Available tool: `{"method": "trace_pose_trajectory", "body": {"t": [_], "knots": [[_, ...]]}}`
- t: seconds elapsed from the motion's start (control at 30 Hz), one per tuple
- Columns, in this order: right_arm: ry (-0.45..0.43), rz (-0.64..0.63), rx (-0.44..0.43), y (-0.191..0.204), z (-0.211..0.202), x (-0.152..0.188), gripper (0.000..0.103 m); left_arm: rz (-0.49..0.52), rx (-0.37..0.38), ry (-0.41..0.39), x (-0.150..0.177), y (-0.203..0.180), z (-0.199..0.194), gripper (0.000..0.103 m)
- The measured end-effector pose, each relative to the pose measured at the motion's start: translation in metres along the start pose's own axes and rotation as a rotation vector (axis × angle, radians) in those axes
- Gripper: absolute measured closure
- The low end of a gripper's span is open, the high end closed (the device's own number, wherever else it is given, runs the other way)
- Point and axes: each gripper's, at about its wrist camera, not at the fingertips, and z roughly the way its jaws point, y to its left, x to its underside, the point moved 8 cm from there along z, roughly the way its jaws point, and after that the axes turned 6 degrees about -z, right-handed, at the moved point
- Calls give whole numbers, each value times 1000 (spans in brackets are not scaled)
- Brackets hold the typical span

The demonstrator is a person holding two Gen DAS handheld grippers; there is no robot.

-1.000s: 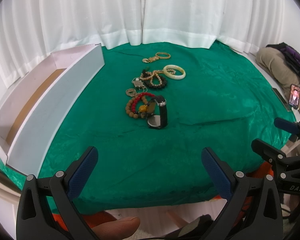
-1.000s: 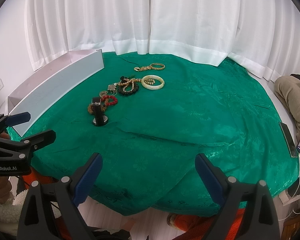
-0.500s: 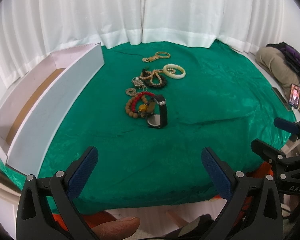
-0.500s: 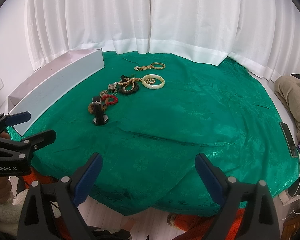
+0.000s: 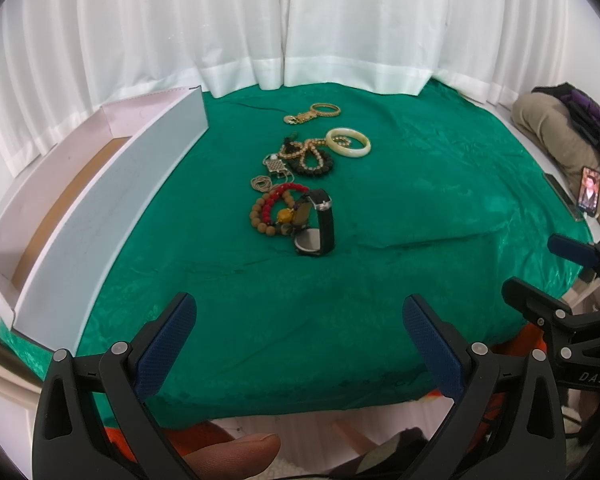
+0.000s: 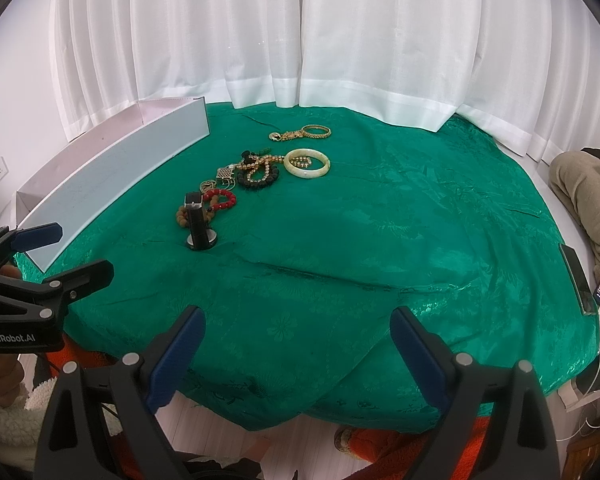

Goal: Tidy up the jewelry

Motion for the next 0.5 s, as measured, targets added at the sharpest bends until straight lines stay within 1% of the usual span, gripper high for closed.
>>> {"method": "trace_pose_trajectory", "body": {"t": [0.5], "knots": [[0,0,0,1,0,0,7,1,0,2,-1,0,0,0]]}}
